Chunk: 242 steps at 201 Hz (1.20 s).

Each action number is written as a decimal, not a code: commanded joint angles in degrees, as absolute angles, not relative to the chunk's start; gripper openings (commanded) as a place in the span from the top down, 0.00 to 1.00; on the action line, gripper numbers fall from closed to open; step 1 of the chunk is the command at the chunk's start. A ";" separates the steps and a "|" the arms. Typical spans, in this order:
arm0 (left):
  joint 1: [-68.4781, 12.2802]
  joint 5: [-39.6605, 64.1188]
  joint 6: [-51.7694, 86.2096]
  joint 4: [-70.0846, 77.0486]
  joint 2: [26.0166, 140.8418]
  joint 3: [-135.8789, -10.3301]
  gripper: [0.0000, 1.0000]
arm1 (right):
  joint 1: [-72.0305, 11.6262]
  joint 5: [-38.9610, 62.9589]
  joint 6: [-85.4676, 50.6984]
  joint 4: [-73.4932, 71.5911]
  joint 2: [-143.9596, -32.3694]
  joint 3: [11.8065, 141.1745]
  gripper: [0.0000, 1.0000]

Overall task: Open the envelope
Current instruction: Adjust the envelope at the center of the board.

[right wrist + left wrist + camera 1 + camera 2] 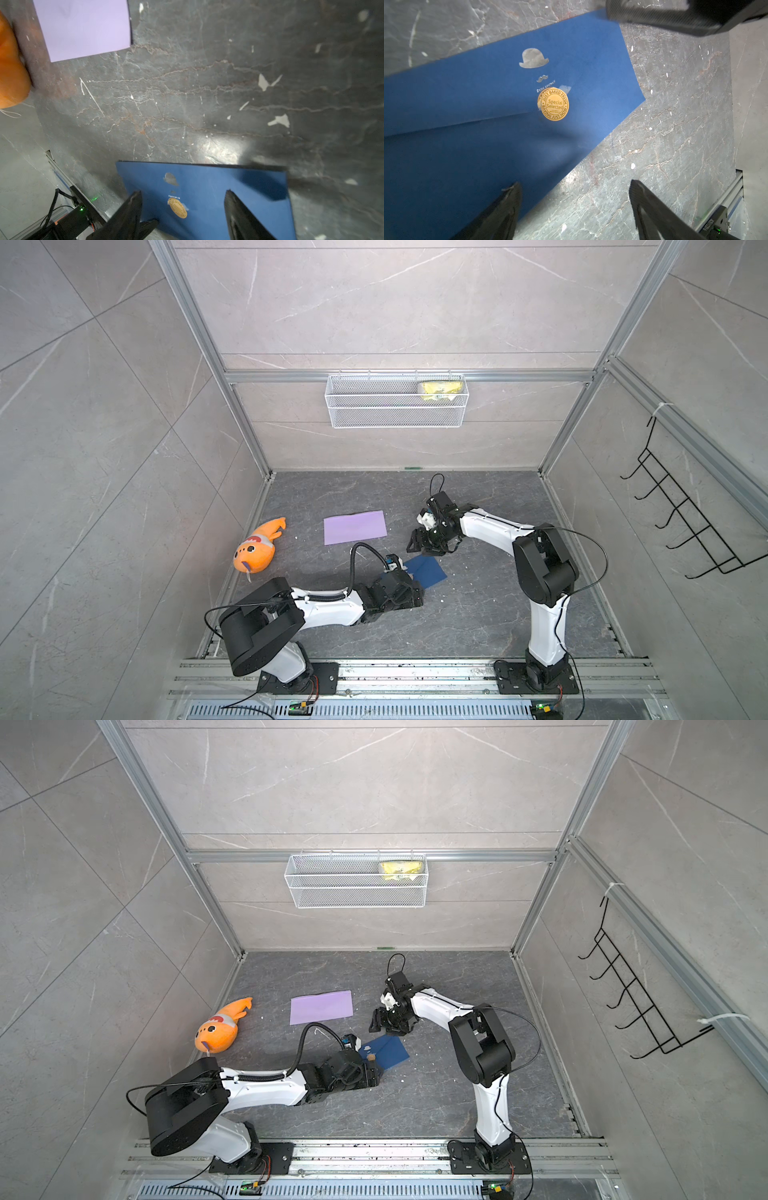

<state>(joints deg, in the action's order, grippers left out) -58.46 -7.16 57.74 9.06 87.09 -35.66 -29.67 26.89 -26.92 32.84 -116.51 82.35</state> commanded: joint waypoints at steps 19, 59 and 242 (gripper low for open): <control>-54.10 -5.72 56.76 8.15 89.59 -35.12 0.14 | -29.88 25.05 -25.40 33.84 -118.48 81.46 0.35; -45.35 -0.60 52.29 8.40 94.22 -38.35 0.14 | -29.84 23.03 -26.35 32.57 -116.41 78.01 0.35; -27.06 6.92 35.51 -1.27 102.31 -62.08 0.15 | -29.66 17.41 -26.80 39.84 -119.00 94.00 0.37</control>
